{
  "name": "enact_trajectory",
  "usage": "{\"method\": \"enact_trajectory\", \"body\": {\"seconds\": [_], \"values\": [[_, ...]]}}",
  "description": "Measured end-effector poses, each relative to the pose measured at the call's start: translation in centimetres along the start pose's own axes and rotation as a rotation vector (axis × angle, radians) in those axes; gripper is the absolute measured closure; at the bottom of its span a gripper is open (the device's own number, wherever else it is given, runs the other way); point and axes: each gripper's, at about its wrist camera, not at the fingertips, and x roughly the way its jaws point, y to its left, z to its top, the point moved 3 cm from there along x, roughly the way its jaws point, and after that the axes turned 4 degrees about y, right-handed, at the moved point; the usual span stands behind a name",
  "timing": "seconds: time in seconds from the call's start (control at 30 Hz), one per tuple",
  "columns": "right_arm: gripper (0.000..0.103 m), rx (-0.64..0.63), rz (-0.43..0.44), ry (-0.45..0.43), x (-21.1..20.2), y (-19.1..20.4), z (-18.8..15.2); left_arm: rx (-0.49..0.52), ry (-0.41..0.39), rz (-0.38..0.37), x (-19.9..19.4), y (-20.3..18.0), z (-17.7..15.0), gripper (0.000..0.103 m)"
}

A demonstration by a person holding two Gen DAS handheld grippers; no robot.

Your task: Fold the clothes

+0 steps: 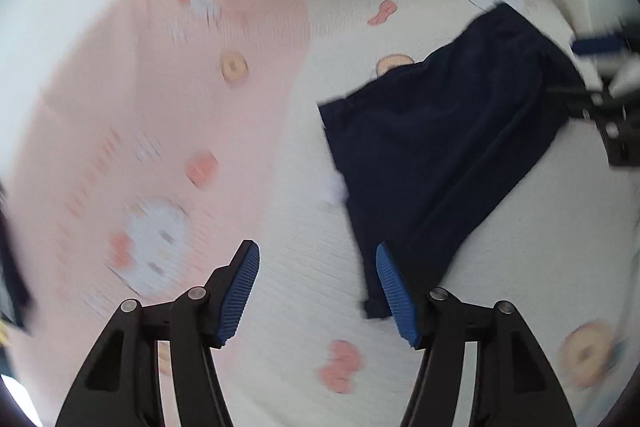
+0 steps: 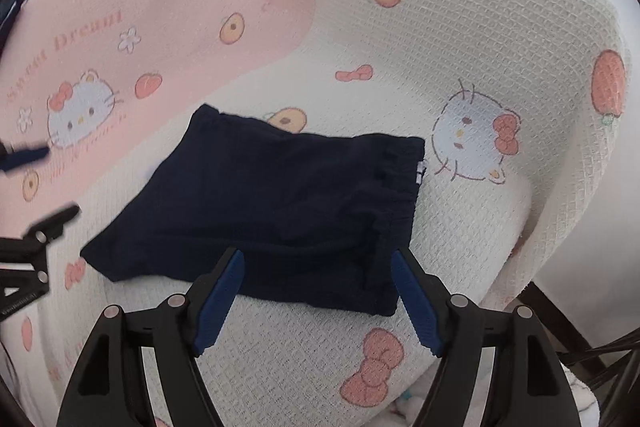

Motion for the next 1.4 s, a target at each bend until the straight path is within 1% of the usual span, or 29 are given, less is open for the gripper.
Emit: {"method": "enact_trajectory", "body": {"seconds": [0.03,0.1,0.17,0.2,0.23,0.27,0.3,0.33,0.43,0.53,0.63,0.73,0.8,0.87,0.93,1.0,1.07,1.13,1.23,1.33,1.4], "values": [[0.027,-0.003,0.002,0.005,0.1,0.2,0.0,0.068,-0.029,0.052,-0.5,-0.6,0.0,0.045],[0.027,0.06,0.072,0.017,-0.1,0.1,0.1,0.181,-0.072,0.12,-0.7,-1.8,-0.2,0.045],[0.027,0.214,0.196,0.017,-0.3,-0.7,0.0,0.29,-0.079,0.199,0.0,-3.2,-0.7,0.045],[0.027,0.302,0.264,0.016,-0.4,-1.2,-0.1,0.332,-0.075,0.232,0.5,-3.7,-0.9,0.045],[0.027,0.37,0.311,0.017,-0.6,-1.5,-0.2,0.365,-0.073,0.253,0.7,-4.2,-1.2,0.045],[0.027,0.406,0.327,0.021,-0.7,-1.6,-0.5,0.395,-0.071,0.271,0.9,-4.5,-1.5,0.045],[0.027,0.406,0.316,0.026,-0.8,-1.4,-0.6,0.41,-0.071,0.264,1.0,-4.8,-1.7,0.045],[0.027,0.37,0.284,0.03,-0.9,-1.0,-0.7,0.42,-0.072,0.249,0.9,-5.0,-1.9,0.045],[0.027,0.181,0.162,0.032,-1.2,0.9,-0.6,0.425,-0.076,0.207,0.6,-5.6,-2.2,0.044],[0.027,0.046,0.118,0.024,-1.4,2.5,-0.4,0.46,-0.09,0.197,0.6,-6.4,-2.6,0.044],[0.027,-0.043,0.113,0.016,-1.6,3.4,0.1,0.524,-0.104,0.206,1.1,-6.8,-3.2,0.044],[0.027,-0.152,0.058,0.02,-1.6,4.2,0.8,0.586,-0.119,0.235,1.6,-7.2,-3.8,0.044],[0.027,-0.228,0.016,0.043,-1.5,4.6,1.1,0.615,-0.131,0.249,1.8,-7.3,-4.1,0.044],[0.027,-0.304,-0.035,0.075,-1.4,4.8,1.1,0.628,-0.127,0.24,2.2,-7.4,-4.3,0.044],[0.027,-0.41,-0.094,0.102,-1.4,5.1,1.0,0.652,-0.132,0.243,2.5,-7.7,-4.5,0.044],[0.027,-0.54,-0.158,0.112,-1.4,5.5,0.6,0.681,-0.144,0.251,2.7,-8.1,-4.6,0.044],[0.027,-0.689,-0.24,0.115,-0.9,6.0,0.0,0.701,-0.153,0.251,2.8,-8.5,-4.6,0.044],[0.027,-0.84,-0.3,0.111,-0.2,6.6,-0.9,0.702,-0.149,0.235,3.1,-8.8,-4.6,0.044],[0.027,-1.046,-0.347,0.095,1.0,7.4,-2.9,0.668,-0.127,0.2,3.4,-8.7,-4.4,0.044],[0.027,-1.202,-0.384,0.042,1.7,8.1,-4.9,0.61,-0.108,0.157,3.4,-8.3,-4.2,0.044],[0.027,-1.28,-0.4,-0.004,1.9,8.3,-6.0,0.606,-0.112,0.144,3.1,-8.2,-4.4,0.044]]}}
